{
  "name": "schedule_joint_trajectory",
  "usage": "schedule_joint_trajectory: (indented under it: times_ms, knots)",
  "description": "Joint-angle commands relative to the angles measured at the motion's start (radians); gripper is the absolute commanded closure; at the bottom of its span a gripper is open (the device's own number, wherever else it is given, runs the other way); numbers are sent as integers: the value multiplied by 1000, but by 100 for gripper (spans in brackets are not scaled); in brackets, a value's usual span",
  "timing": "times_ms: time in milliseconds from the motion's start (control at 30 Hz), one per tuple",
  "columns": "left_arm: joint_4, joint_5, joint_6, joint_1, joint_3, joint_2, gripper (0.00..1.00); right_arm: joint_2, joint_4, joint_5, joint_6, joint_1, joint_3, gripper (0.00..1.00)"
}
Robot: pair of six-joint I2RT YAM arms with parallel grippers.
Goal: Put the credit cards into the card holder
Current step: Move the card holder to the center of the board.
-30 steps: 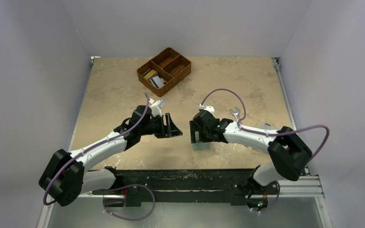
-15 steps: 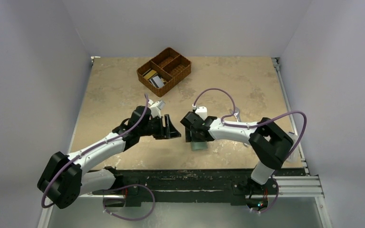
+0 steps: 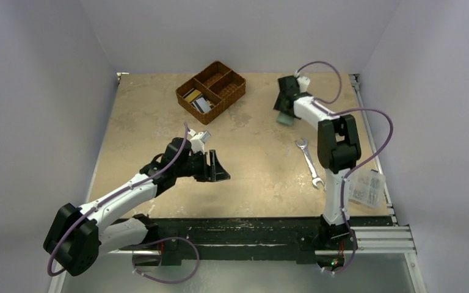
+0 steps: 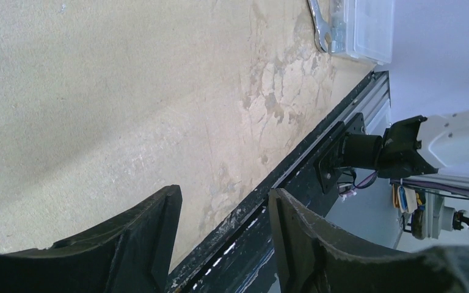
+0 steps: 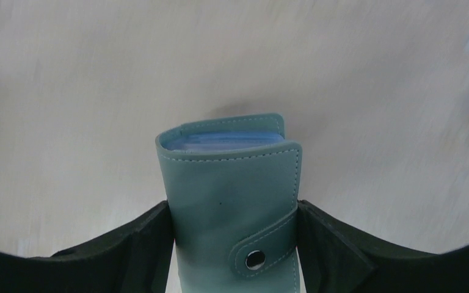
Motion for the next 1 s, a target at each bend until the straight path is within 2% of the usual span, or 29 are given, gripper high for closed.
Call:
schedule_joint_trajectory:
  times_ms: [0,200,233,367,433,533,600,733,833,967]
  knots:
    - [-14,35,34,5,-15,-42,41,148,-8,28,-76,-167,301,29]
    - [0,63,27,5,-21,-36,41,361,-104,22,-52,-329,625,28]
    - [2,65,27,5,-21,-36,41,378,-108,19,-51,-375,655,28]
    - [0,77,28,5,-8,-30,41,418,-105,26,-77,-428,715,25]
    - [-15,77,34,5,1,-35,41,425,-92,47,-101,-443,718,20]
    - [-49,56,47,5,20,-56,41,438,-107,-1,-169,-454,751,2]
    - [-76,45,54,6,50,-63,41,433,-182,-22,-198,-451,798,1]
    - [-124,35,73,7,127,-65,41,271,-205,-21,-229,-444,710,1]
    - [-184,-12,103,7,202,-73,41,100,-299,25,-228,-412,635,1]
    - [-234,-69,131,20,322,-95,41,-279,-257,-22,-252,-254,319,1]
